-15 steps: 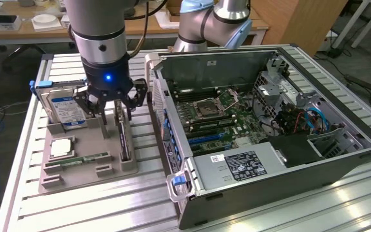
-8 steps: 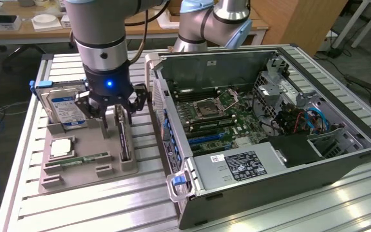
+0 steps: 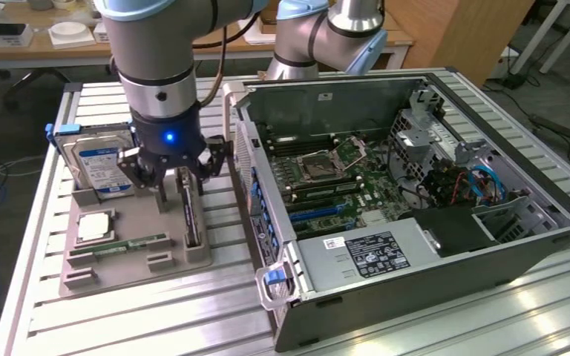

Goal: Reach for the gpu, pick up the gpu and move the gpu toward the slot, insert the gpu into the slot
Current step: 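Pick up the gpu and move the gpu toward the slot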

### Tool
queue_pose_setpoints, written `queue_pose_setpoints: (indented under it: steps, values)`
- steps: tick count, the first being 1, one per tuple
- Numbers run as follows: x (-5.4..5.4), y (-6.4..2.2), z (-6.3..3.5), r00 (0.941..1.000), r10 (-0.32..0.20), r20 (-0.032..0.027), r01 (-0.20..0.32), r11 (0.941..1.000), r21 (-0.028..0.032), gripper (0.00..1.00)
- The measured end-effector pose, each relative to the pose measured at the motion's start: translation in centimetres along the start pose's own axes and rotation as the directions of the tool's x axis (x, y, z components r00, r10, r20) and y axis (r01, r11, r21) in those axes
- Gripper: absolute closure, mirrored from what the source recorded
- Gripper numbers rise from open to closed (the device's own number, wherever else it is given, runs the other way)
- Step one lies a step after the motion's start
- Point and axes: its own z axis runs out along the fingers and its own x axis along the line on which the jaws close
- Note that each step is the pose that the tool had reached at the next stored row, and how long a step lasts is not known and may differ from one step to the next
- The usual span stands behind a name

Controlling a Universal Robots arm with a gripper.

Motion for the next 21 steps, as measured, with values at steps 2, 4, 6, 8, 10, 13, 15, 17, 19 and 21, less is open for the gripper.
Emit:
queue_pose_setpoints:
  steps: [2,4,6,8,10,13,15,17,19,21]
  values:
    - [0.0,-0.04,0.15,0.9999,0.01,0.0004,-0.01,0.9999,0.0002,0.41]
    - [0.0,-0.08,0.3,0.9997,0.023,0.0011,-0.023,0.9997,0.0002,0.41]
    - [0.0,-0.12,0.46,0.9995,0.032,0.0017,-0.032,0.9995,0.0002,0.41]
    - [0.0,-0.14,0.58,0.9994,0.036,0.0018,-0.036,0.9994,0.0003,0.41]
    - [0.0,-0.16,0.73,0.9993,0.037,0.0019,-0.037,0.9993,0.0004,0.41]
    - [0.0,-0.18,1.0,0.9993,0.038,0.0019,-0.038,0.9993,0.0004,0.41]
    - [0.0,-0.2,1.19,0.9992,0.039,0.002,-0.039,0.9992,0.0003,0.41]
    - [0.0,-0.22,1.41,0.9992,0.04,0.0021,-0.04,0.9992,0.0003,0.41]
    - [0.0,-0.23,1.63,0.9992,0.041,0.002,-0.041,0.9992,0.0004,0.41]
    - [0.0,-0.24,1.87,0.9991,0.041,0.0021,-0.041,0.9991,0.0004,0.41]
